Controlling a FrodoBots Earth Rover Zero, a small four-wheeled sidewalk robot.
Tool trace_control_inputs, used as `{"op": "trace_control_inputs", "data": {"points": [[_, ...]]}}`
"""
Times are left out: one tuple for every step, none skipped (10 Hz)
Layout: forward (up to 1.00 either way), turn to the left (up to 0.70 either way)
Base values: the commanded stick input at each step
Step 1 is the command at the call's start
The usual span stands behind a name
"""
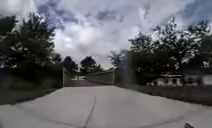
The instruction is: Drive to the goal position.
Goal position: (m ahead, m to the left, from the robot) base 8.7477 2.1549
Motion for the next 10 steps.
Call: {"op": "trace_control_inputs", "data": {"points": [[0.59, 0.15], [0.59, 0.15], [0.59, 0.15], [0.59, 0.15], [0.59, 0.15], [0.59, 0.15], [0.59, 0.15], [0.59, 0.15], [0.59, 0.15], [0.59, 0.15]]}}
